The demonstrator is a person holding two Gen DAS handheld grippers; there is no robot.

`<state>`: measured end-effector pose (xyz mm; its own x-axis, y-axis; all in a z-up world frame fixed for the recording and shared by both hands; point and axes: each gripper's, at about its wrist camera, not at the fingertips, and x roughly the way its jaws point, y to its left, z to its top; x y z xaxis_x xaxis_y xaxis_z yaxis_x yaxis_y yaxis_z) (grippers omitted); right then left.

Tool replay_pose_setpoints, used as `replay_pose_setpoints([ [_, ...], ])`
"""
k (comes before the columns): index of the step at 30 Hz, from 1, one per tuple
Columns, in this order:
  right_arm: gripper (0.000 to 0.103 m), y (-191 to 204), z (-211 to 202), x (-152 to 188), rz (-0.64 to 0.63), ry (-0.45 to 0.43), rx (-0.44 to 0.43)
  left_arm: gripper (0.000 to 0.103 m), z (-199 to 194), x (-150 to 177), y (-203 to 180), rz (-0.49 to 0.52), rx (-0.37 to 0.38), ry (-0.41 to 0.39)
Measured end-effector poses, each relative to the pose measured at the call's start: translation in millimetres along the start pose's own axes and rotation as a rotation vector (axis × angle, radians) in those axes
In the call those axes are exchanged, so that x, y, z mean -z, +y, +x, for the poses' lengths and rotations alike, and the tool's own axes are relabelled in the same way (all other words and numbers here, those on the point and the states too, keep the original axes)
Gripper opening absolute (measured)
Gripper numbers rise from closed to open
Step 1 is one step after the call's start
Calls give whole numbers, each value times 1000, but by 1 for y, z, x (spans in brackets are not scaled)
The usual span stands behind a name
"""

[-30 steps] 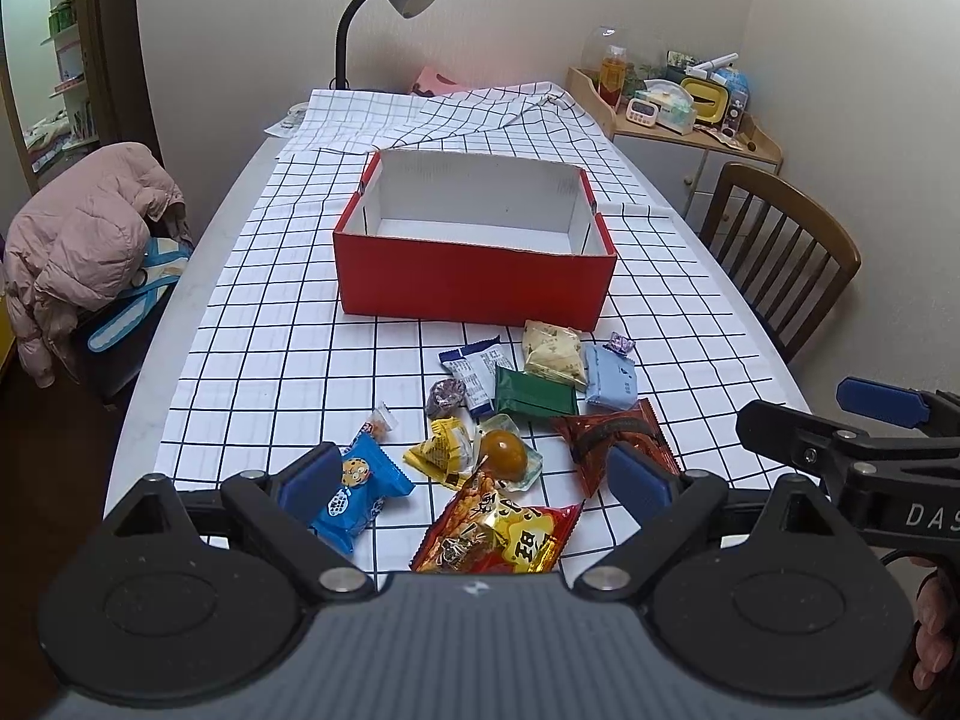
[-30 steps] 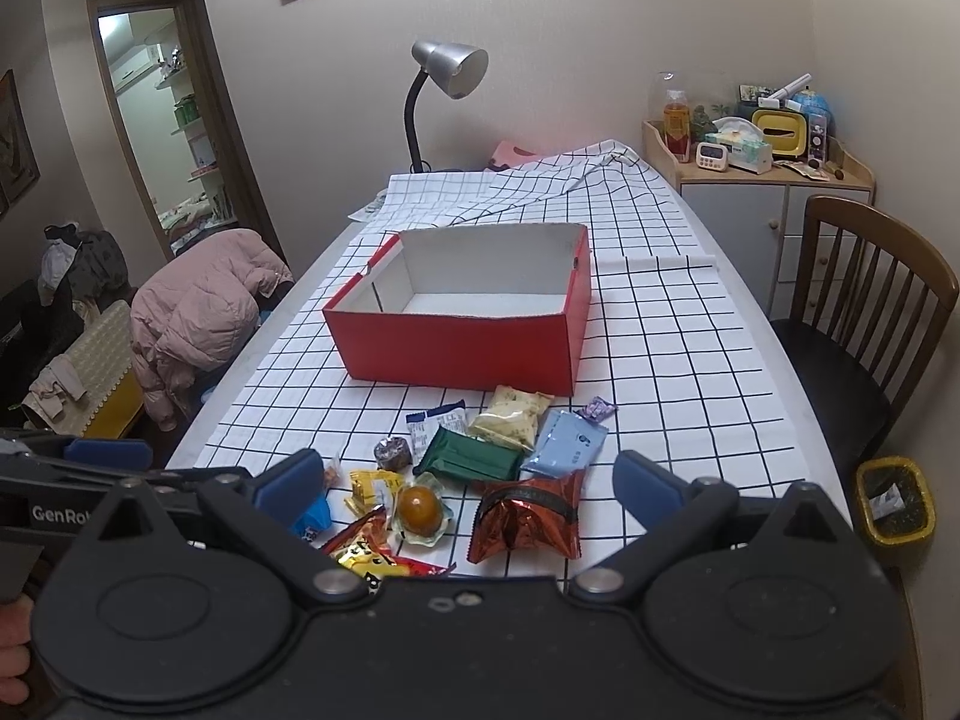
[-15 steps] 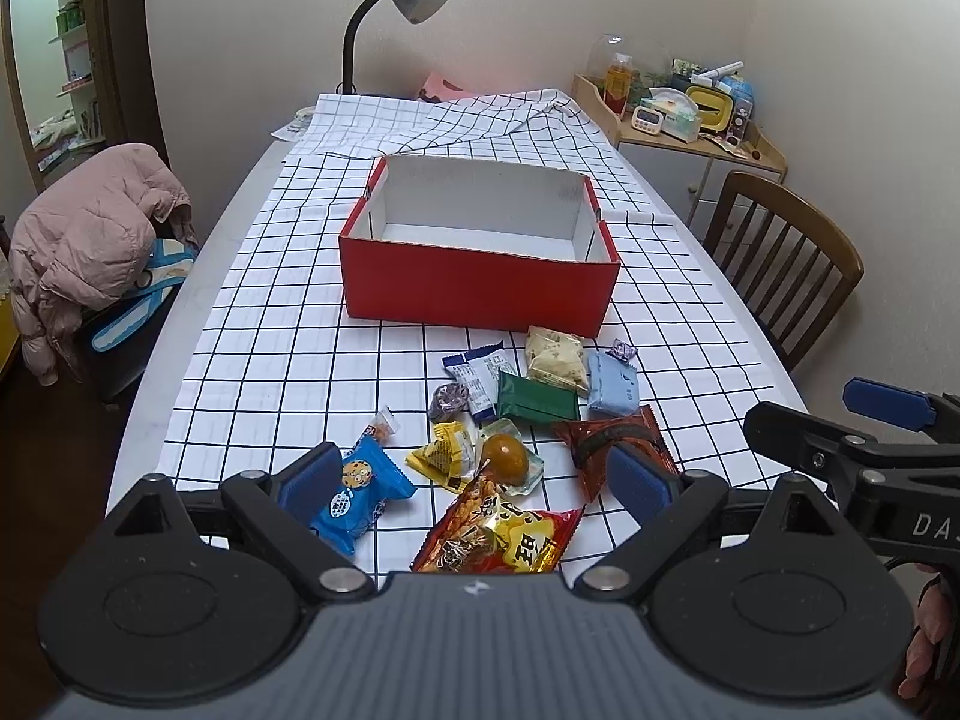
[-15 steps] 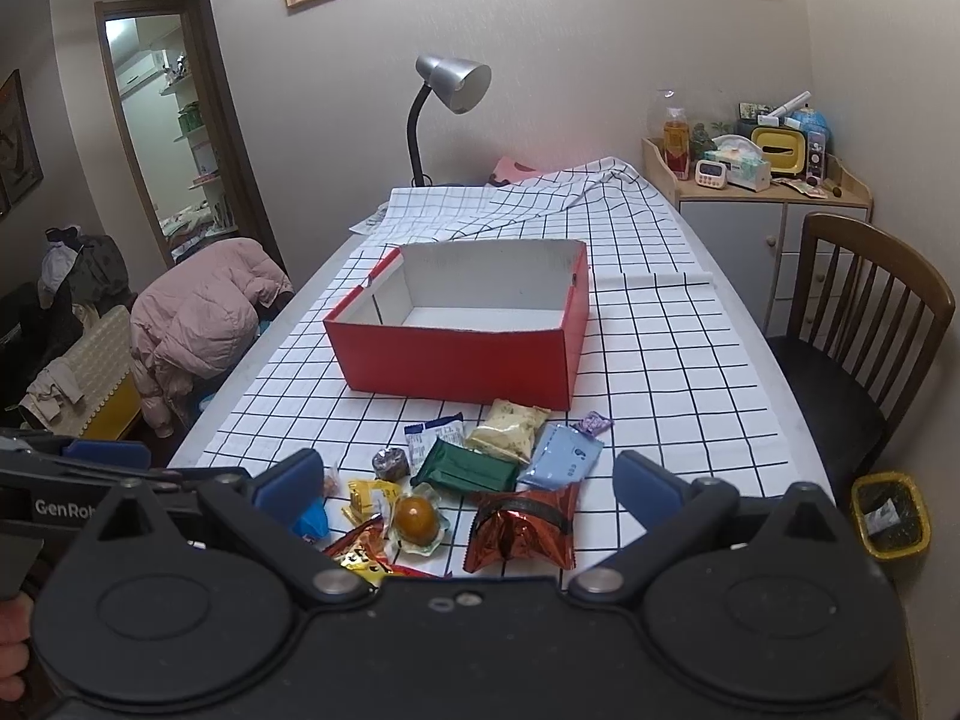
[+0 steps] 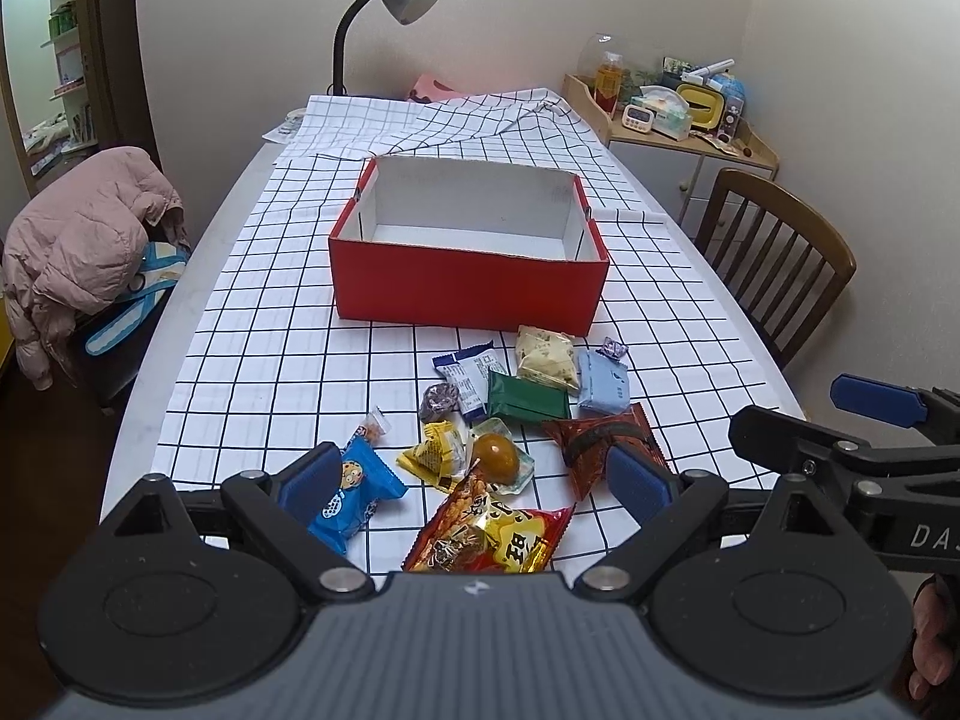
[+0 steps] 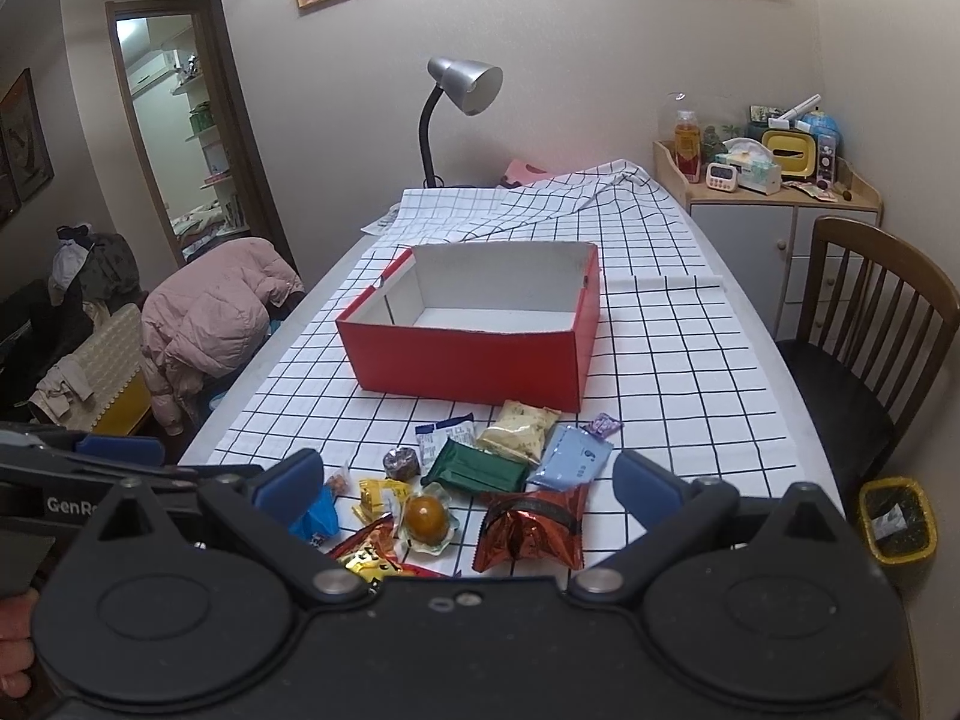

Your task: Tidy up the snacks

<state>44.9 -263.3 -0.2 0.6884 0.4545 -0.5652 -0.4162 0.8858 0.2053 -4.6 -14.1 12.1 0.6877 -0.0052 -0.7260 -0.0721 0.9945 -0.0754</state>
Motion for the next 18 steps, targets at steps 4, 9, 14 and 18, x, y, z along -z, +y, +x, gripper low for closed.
replay_pose_setpoints([
  [4, 103, -1, 0, 0, -1, 2, -6, 96, 1, -1, 0, 1, 9, 8],
  [9, 103, -2, 0, -1, -7, 1, -10, 96, 3, -1, -1, 2, 32, 12],
  [14, 103, -1, 1, 0, -25, -5, -10, 96, 4, -1, 0, 0, 35, 12],
  [18, 103, 0, 5, -1, -34, 0, -8, 96, 10, -3, 2, -3, 30, 24],
])
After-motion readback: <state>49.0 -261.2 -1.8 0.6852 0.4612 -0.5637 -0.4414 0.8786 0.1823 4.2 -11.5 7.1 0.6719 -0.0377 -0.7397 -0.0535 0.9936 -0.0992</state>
